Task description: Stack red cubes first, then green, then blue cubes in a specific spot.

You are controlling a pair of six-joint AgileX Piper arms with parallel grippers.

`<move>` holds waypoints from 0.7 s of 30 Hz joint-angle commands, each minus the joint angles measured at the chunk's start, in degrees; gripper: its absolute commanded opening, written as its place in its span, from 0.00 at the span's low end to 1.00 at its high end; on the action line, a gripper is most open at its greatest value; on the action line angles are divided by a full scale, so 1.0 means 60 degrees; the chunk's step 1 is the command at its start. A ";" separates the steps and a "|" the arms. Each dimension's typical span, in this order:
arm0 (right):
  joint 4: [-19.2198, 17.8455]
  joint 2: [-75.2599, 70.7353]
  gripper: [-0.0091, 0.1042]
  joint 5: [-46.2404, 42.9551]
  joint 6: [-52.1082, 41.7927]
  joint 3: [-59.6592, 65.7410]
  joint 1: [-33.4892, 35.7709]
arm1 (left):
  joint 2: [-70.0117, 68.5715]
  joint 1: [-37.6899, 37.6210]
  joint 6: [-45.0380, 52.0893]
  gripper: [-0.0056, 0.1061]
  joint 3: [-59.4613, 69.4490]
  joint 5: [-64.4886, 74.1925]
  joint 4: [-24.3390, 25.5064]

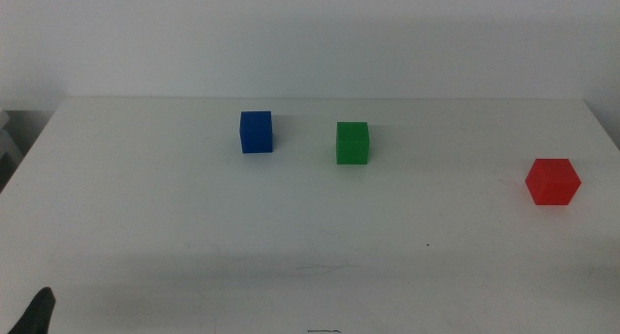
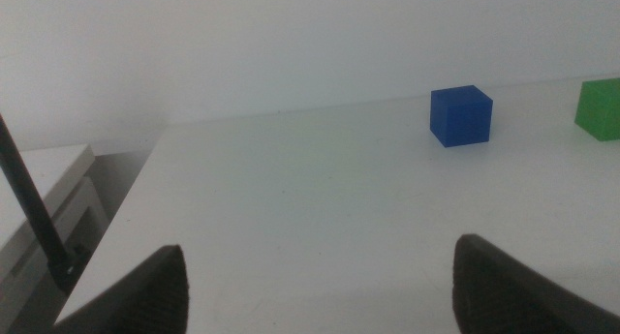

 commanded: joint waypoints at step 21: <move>0.0096 1.0156 0.91 0.6728 0.0000 -0.9574 -0.0050 | -0.0195 -0.0008 -0.0086 0.89 -0.0028 -0.0799 -0.0107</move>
